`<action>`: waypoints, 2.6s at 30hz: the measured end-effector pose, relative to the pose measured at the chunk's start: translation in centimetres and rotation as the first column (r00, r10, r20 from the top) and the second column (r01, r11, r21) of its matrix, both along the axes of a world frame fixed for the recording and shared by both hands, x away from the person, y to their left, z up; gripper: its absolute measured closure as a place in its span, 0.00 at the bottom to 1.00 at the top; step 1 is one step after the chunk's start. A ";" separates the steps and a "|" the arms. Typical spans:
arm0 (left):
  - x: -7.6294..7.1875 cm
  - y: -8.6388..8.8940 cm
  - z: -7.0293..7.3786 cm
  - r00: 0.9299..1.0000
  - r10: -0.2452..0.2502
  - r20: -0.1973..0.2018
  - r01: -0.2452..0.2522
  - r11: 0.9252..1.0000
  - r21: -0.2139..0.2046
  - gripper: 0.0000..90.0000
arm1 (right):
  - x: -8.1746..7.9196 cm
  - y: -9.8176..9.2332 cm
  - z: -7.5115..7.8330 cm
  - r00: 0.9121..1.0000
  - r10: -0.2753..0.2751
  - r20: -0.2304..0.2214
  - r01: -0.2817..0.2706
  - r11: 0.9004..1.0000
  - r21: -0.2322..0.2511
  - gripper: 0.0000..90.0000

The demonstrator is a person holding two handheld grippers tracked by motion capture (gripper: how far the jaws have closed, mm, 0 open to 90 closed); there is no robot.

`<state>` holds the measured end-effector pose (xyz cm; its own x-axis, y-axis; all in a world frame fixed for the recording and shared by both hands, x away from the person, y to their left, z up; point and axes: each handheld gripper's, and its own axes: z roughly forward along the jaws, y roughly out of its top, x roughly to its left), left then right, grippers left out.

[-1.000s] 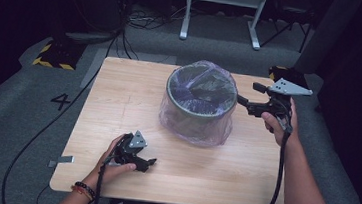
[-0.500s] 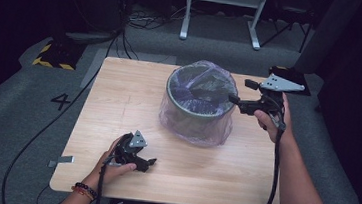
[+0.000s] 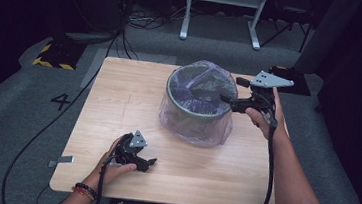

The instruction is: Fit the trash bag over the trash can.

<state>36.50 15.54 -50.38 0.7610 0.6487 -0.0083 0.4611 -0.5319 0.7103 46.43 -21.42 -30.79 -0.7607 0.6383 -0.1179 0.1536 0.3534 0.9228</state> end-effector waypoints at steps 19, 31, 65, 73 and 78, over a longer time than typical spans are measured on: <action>0.0 0.0 0.0 1.000 0.001 0.000 -0.001 1.000 0.000 0.15 | 2.8 1.4 -0.3 0.998 0.005 -0.062 -0.008 0.999 -0.043 0.28; 0.0 0.0 0.0 1.000 0.002 0.003 -0.002 1.000 0.001 0.15 | 6.2 1.4 -0.3 0.987 -0.132 -0.093 0.127 0.990 -0.067 0.48; -0.1 0.0 0.0 1.000 0.004 0.001 -0.004 1.000 0.002 0.16 | 5.4 6.3 -1.1 0.982 0.062 -0.180 -0.106 0.964 -0.246 0.25; -0.1 0.0 0.0 1.000 0.004 0.001 -0.004 1.000 0.002 0.15 | 5.7 6.4 -1.4 0.973 0.034 -0.228 -0.102 0.950 -0.296 0.25; -0.1 0.0 0.0 1.000 0.005 0.001 -0.005 1.000 0.002 0.16 | 5.7 6.6 -1.7 0.966 0.031 -0.257 -0.121 0.932 -0.342 0.23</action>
